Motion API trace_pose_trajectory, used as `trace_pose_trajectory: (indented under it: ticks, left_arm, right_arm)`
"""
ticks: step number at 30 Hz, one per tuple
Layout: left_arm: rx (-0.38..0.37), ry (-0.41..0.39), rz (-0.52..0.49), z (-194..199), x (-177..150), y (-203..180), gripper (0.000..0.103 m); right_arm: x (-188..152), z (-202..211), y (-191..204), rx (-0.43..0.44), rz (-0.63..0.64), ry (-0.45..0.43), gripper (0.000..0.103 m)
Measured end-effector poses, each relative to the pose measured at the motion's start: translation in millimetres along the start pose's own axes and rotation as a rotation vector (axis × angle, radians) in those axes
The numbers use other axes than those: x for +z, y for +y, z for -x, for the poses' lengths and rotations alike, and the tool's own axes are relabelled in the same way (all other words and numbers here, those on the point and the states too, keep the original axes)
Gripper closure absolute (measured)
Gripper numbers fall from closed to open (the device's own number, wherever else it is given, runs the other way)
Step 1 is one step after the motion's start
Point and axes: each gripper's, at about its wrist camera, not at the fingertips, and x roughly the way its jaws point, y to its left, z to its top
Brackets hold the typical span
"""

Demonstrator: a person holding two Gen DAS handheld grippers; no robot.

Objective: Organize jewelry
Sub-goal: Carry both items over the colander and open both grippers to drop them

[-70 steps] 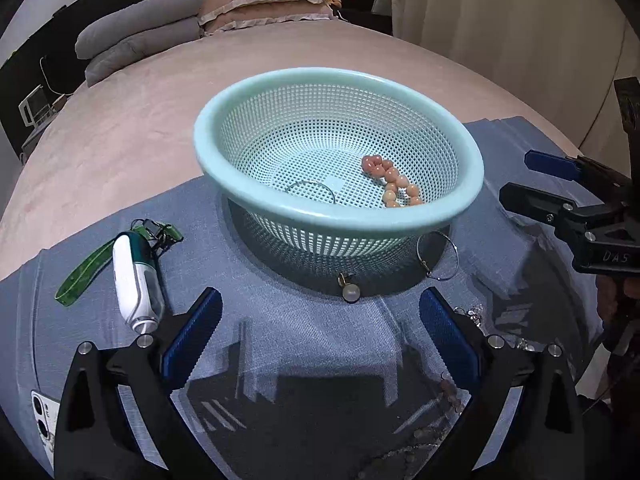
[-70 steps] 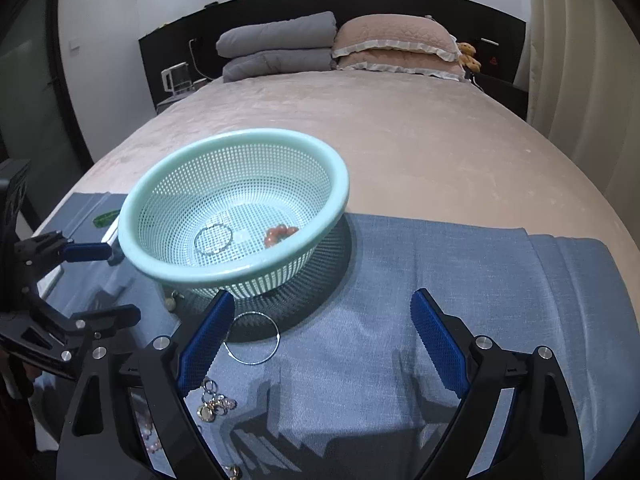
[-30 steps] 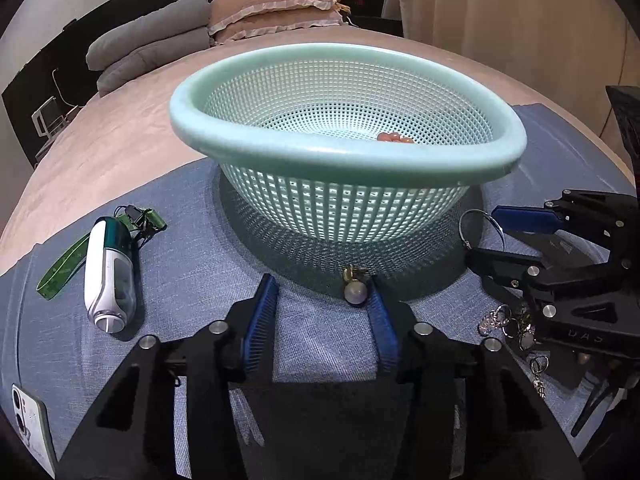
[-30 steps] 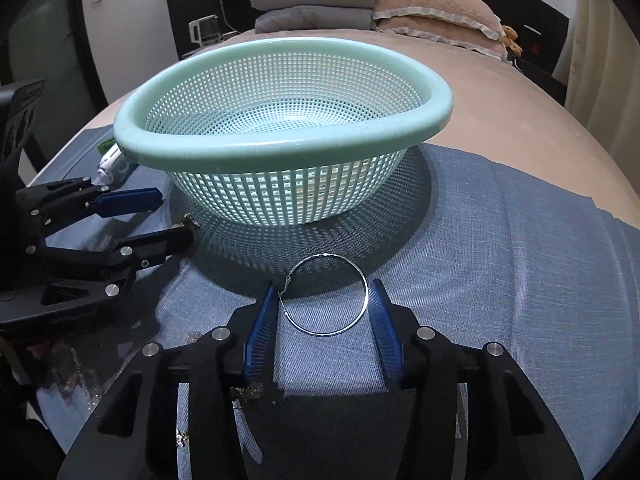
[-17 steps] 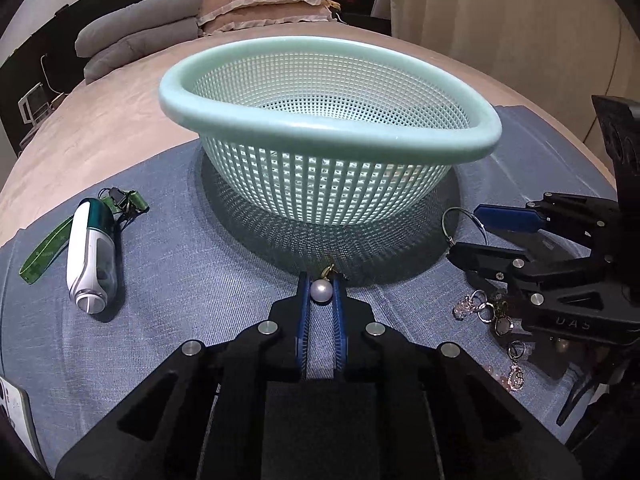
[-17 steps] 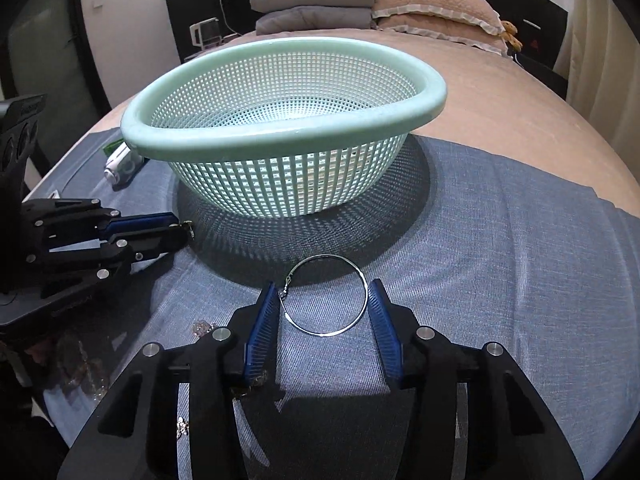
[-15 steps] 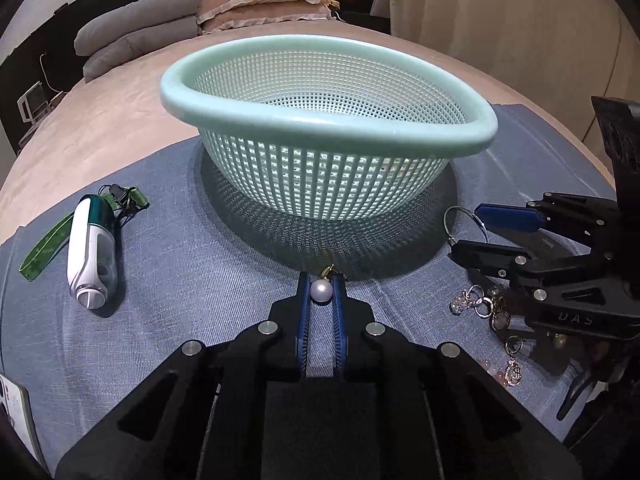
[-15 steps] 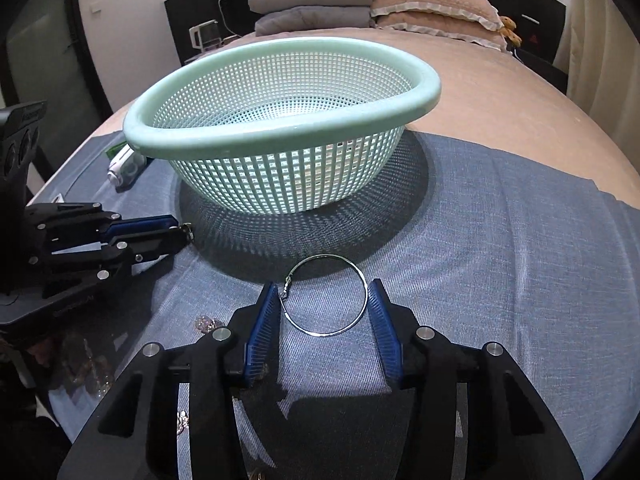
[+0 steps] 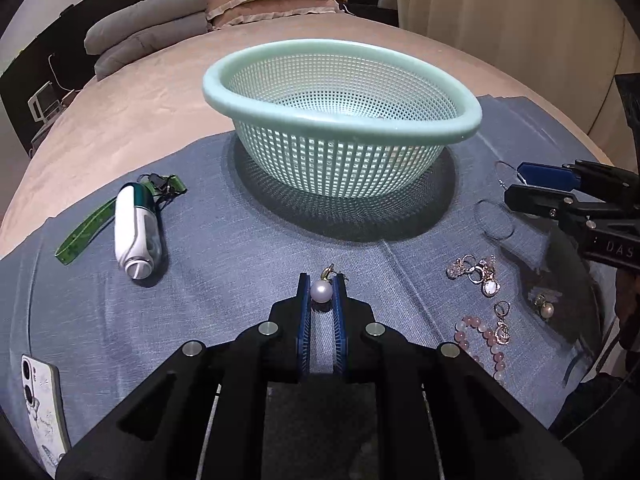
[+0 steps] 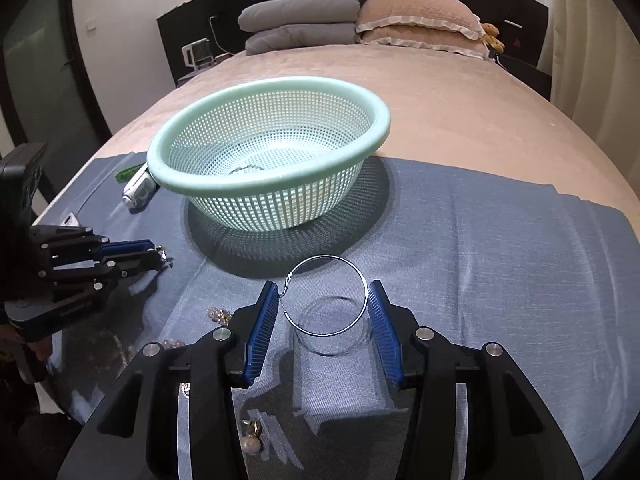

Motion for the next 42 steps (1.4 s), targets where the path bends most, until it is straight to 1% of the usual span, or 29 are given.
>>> trace_pose_trajectory:
  ticks: [4, 6, 9, 13, 17, 22, 25, 28, 33, 36, 42]
  left_arm:
    - [0.02, -0.031, -0.007, 21.1, 10.4, 4.1, 0.092]
    - [0.03, -0.05, -0.008, 31.1, 20.2, 5.8, 0.092]
    - [0.054, -0.082, -0.017, 43.5, 39.0, 9.1, 0.092]
    - [0.055, -0.106, -0.007, 53.9, 59.4, 12.9, 0.092]
    - [0.033, -0.123, 0.004, 54.9, 80.8, 12.4, 0.092]
    - [0.012, -0.109, 0.024, 38.2, 97.7, 16.5, 0.092]
    - [0.013, -0.092, 0.013, 23.6, 102.8, 16.2, 0.092]
    - [-0.005, -0.074, 0.013, 9.4, 106.1, 15.8, 0.091]
    - [-0.024, -0.056, 0.022, -11.0, 109.6, 16.5, 0.092]
    - [-0.023, -0.054, 0.006, -19.5, 110.3, 14.6, 0.092]
    - [-0.025, -0.061, 0.0, -24.5, 108.5, 13.9, 0.091]
  right_arm:
    - [14.4, 14.5, -5.3, -0.01, 0.008, -0.029, 0.059]
    - [22.7, 20.0, -6.2, -0.037, 0.035, -0.043, 0.059]
    - [37.2, 29.1, -10.2, -0.036, 0.043, -0.069, 0.059]
    - [59.6, 39.3, -11.8, -0.038, 0.067, -0.106, 0.059]
    - [78.1, 43.6, -11.4, -0.033, 0.087, -0.132, 0.059]
    - [92.8, 32.3, -6.2, -0.021, 0.11, -0.14, 0.059]
    - [96.2, 16.3, -3.7, -0.018, 0.123, -0.125, 0.059]
    - [98.0, -2.6, -2.7, -0.014, 0.122, -0.106, 0.059]
    - [98.7, -28.3, 1.5, -0.004, 0.134, -0.072, 0.059]
    - [98.3, -36.8, 2.1, 0.008, 0.128, -0.065, 0.059]
    - [95.8, -48.2, 0.5, 0.004, 0.128, -0.05, 0.059]
